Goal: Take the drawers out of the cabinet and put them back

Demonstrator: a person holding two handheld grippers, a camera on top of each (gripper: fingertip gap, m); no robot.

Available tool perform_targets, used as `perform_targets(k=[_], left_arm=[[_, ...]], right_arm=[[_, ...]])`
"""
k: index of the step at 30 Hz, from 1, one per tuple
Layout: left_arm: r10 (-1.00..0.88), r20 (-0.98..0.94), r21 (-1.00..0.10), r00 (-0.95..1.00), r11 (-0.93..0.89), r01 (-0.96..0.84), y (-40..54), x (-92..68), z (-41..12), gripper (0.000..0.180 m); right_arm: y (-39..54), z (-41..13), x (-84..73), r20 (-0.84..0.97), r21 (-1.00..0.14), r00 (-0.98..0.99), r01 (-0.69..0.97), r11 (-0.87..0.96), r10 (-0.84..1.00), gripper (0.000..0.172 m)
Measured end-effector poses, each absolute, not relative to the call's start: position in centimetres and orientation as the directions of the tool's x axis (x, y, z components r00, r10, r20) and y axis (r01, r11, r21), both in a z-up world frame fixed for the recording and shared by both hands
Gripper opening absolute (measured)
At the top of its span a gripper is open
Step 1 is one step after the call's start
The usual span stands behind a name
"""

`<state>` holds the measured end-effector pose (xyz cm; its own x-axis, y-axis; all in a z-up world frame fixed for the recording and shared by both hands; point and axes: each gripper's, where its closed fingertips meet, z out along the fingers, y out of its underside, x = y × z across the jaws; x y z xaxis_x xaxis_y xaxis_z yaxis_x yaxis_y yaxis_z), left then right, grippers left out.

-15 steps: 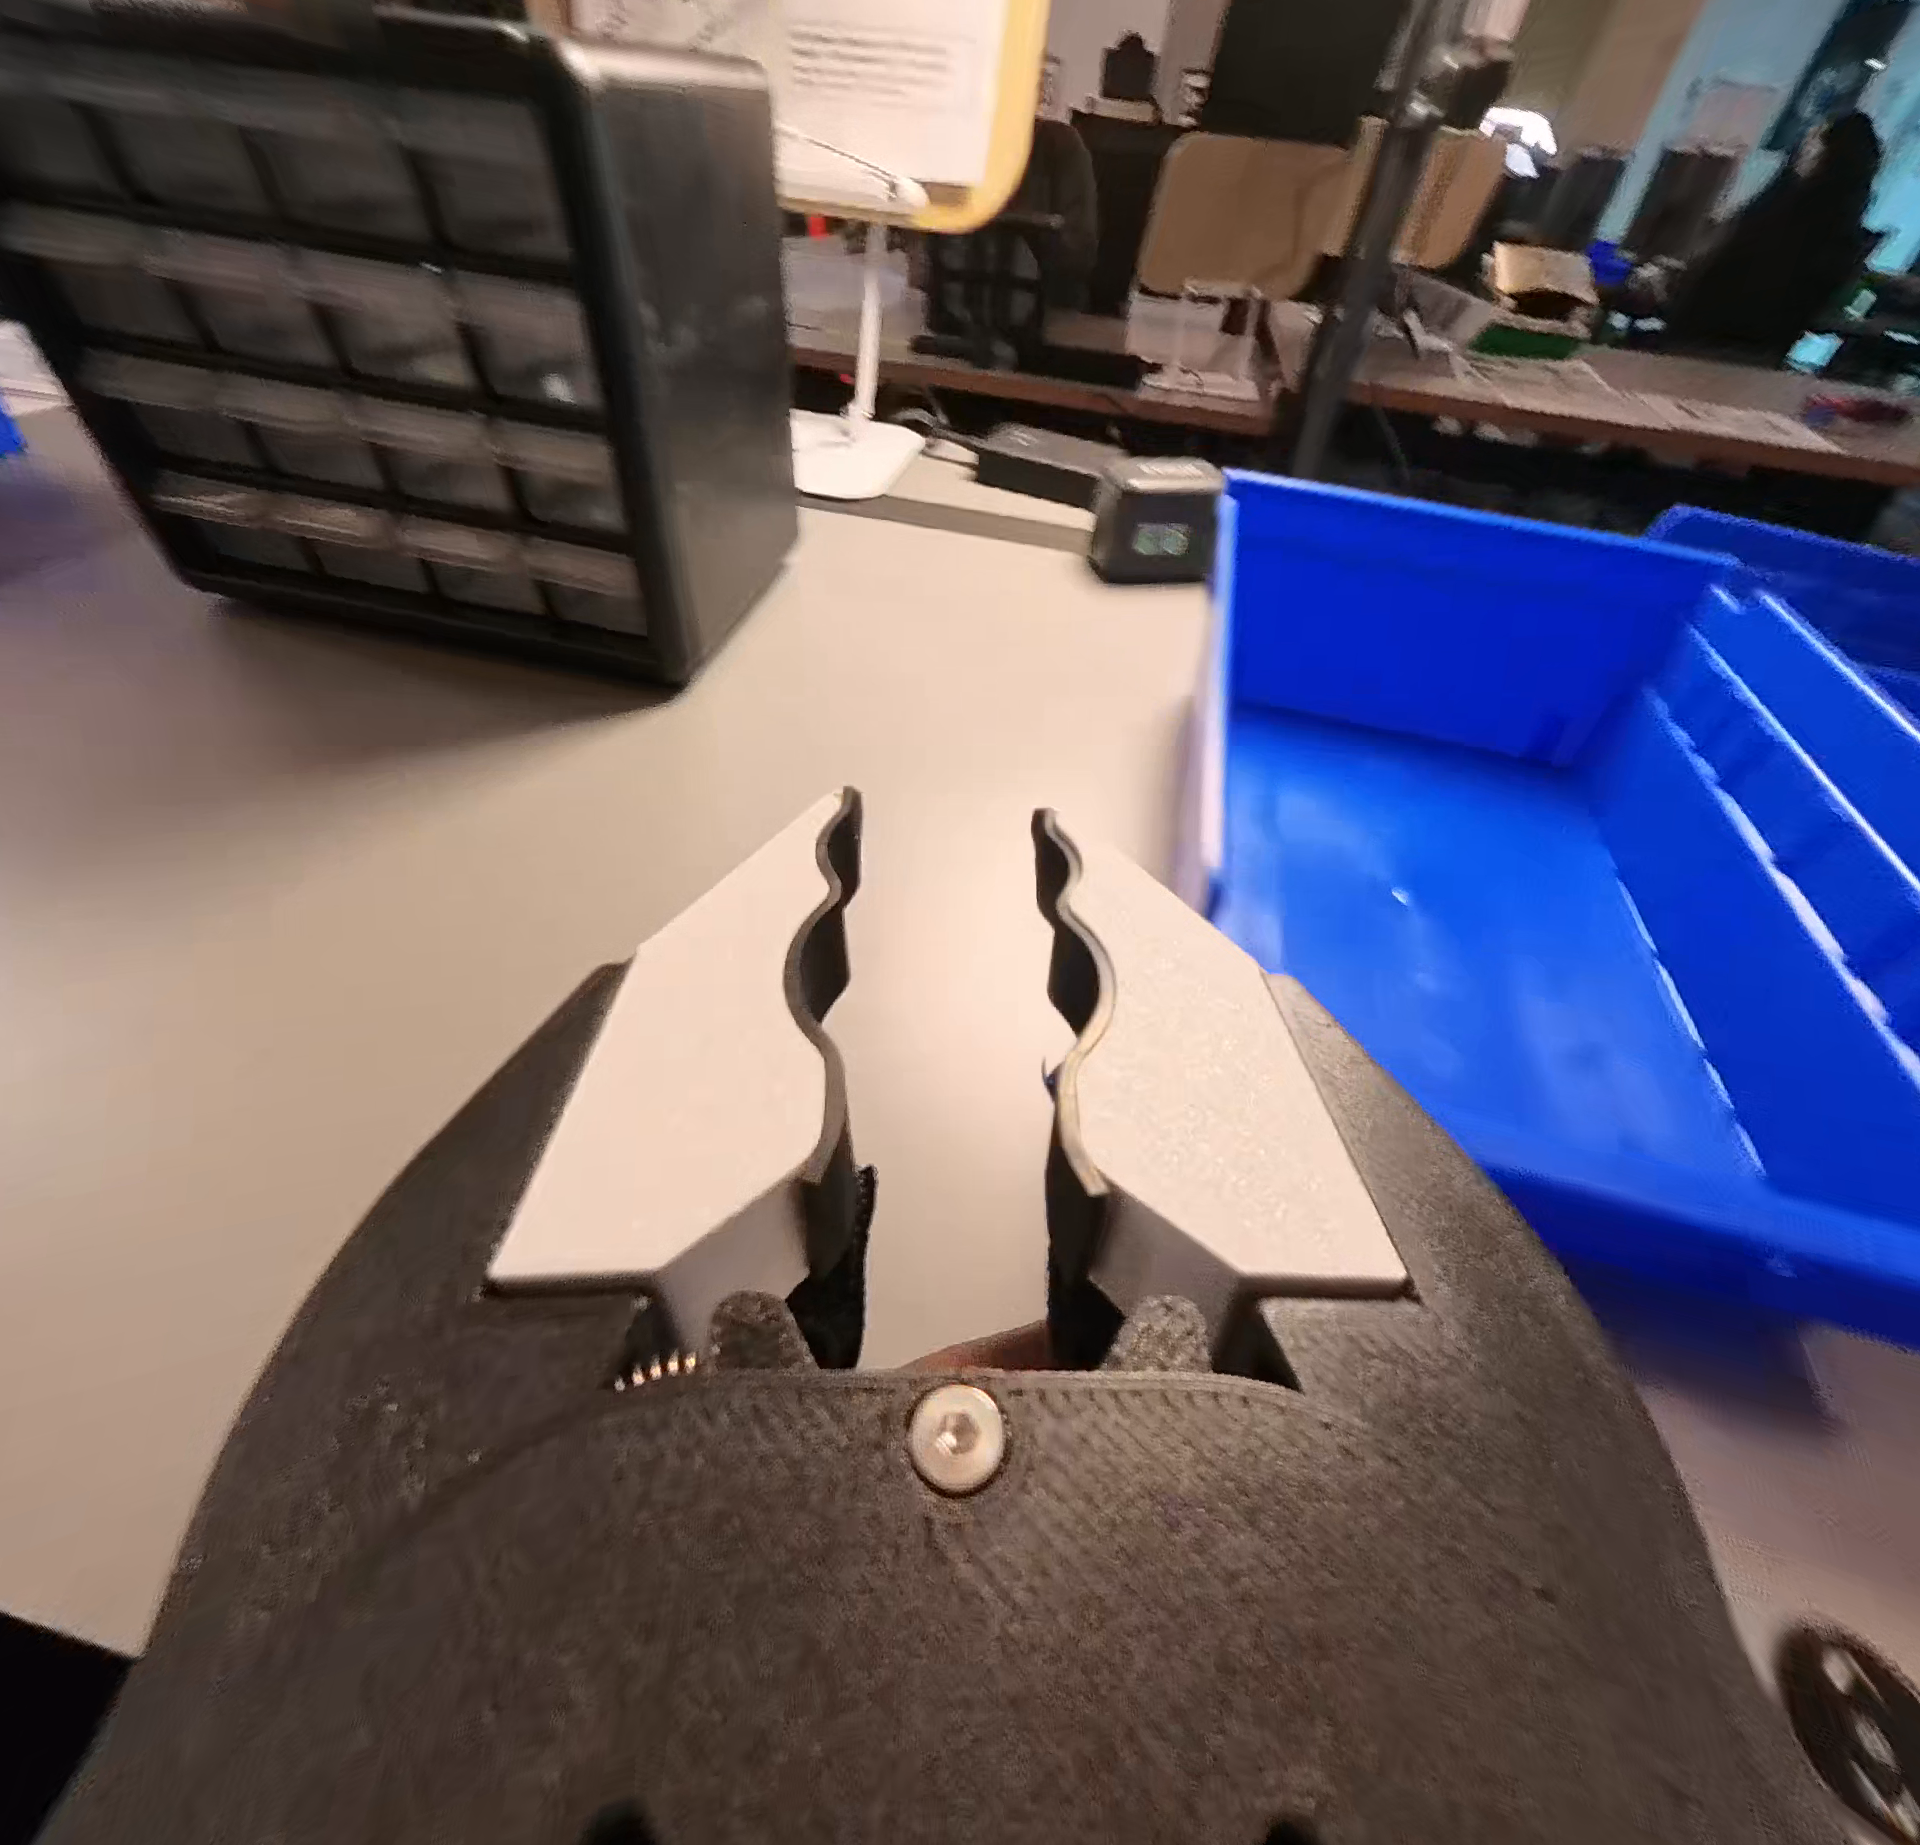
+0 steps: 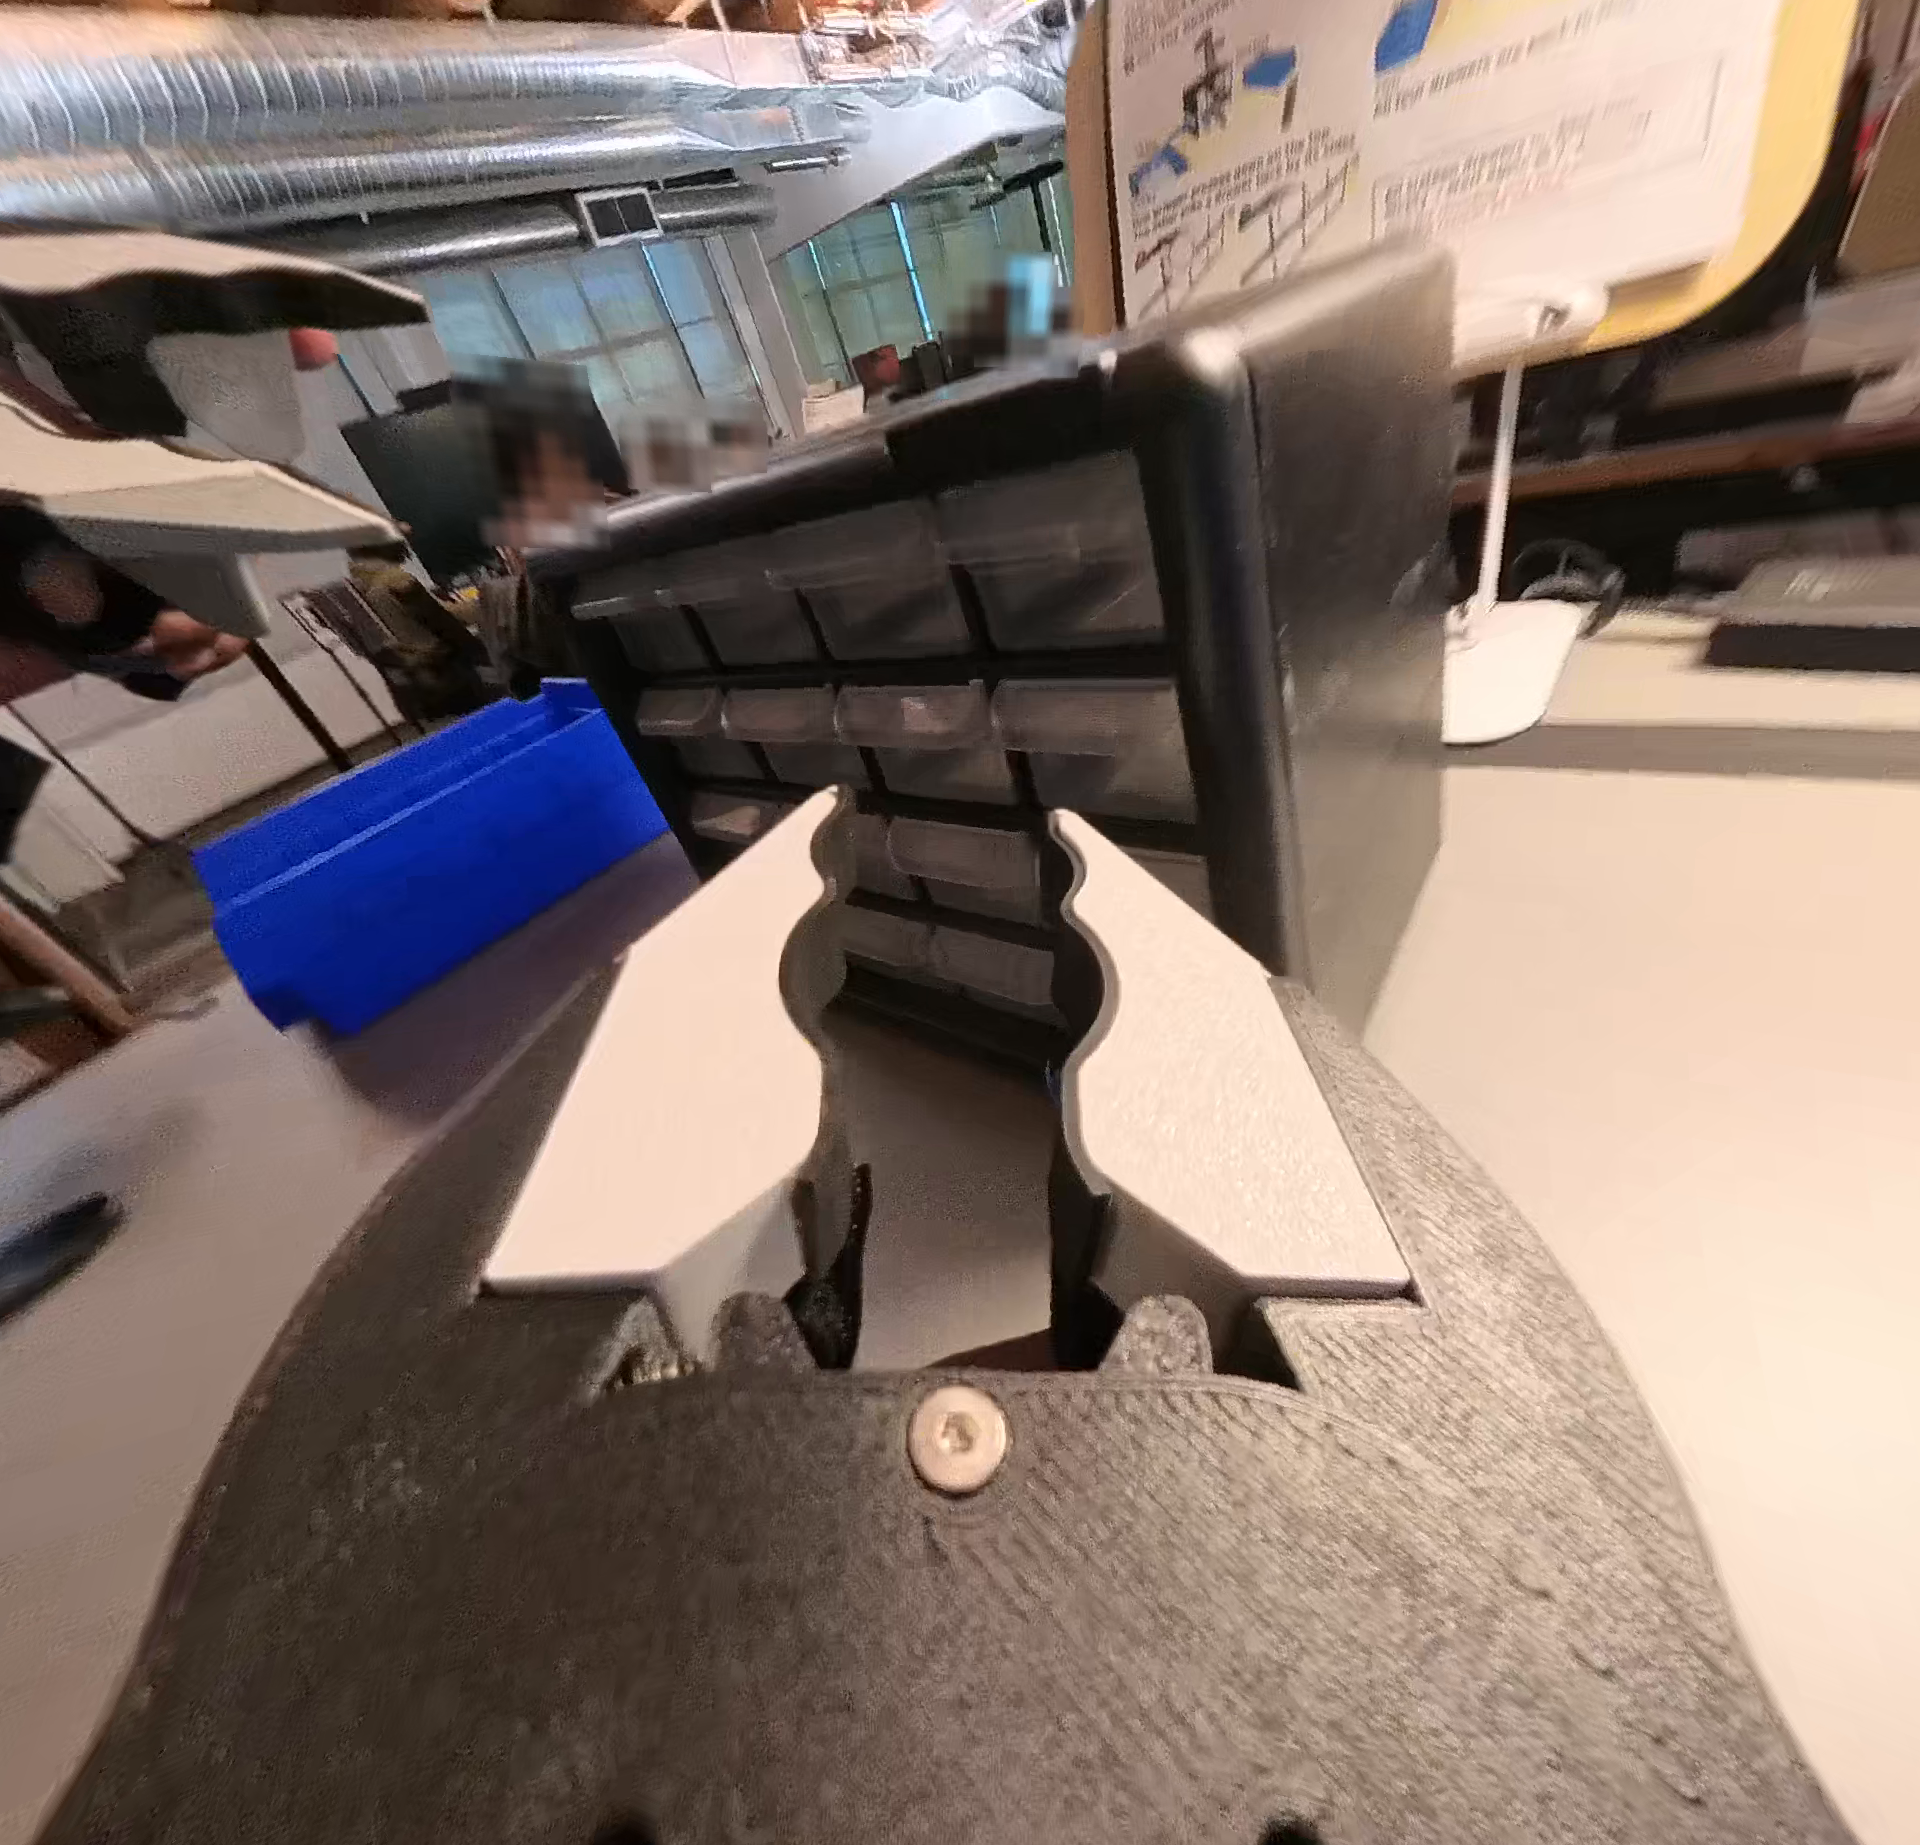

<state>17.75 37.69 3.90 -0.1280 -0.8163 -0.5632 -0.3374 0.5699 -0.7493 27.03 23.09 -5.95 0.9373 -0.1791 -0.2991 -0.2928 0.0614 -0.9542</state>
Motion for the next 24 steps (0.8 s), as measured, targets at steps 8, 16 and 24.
perform_targets(k=[8,16,24], left_arm=[[-0.851,-0.460,-0.745,-0.253,0.525,-0.411,37.1,22.9,0.3,0.078],[-0.843,-0.475,-0.738,-0.252,0.537,-0.408,38.4,23.5,-1.1,0.082],[-0.817,-0.531,-0.688,-0.224,0.570,-0.449,39.5,23.4,-2.1,0.085]], right_arm=[[26.6,-8.5,27.9,-0.511,-0.859,0.836,-0.503,0.094,-0.200,0.041],[26.9,-7.6,29.6,-0.685,-0.720,0.721,-0.650,0.241,-0.103,0.043],[27.0,-7.3,30.9,-0.791,-0.579,0.610,-0.731,0.362,-0.033,0.019]])
